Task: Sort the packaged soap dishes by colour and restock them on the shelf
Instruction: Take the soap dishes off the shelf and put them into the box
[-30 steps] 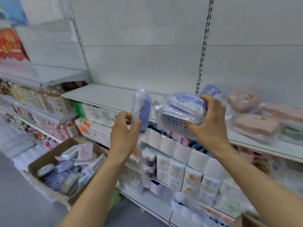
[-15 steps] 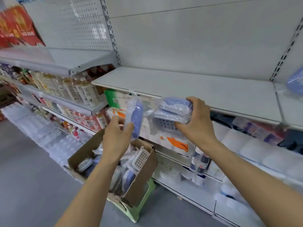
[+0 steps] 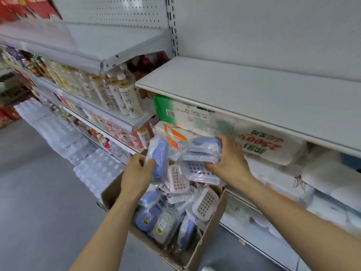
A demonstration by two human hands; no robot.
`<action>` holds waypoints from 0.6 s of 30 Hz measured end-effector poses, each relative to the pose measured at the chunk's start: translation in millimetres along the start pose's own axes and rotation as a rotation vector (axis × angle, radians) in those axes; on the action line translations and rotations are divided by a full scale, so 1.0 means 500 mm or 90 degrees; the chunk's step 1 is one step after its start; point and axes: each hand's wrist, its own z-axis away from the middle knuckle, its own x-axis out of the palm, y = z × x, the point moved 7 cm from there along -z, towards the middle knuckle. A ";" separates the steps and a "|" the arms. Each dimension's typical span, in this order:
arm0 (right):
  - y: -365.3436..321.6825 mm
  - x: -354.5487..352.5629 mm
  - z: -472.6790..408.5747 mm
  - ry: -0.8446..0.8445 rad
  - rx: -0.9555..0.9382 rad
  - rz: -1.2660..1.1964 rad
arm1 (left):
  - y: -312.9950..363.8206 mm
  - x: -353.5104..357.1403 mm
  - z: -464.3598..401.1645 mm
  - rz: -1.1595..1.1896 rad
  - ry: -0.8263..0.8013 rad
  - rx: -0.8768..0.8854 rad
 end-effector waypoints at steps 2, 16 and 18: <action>0.009 0.054 -0.020 -0.032 0.036 -0.001 | -0.050 0.013 -0.050 -0.004 -0.042 -0.039; 0.067 0.367 0.088 -0.159 0.310 -0.014 | -0.403 0.137 -0.200 -0.187 -0.452 -0.036; 0.073 0.411 0.142 -0.172 0.377 -0.055 | -0.431 0.143 -0.197 -0.236 -0.492 0.007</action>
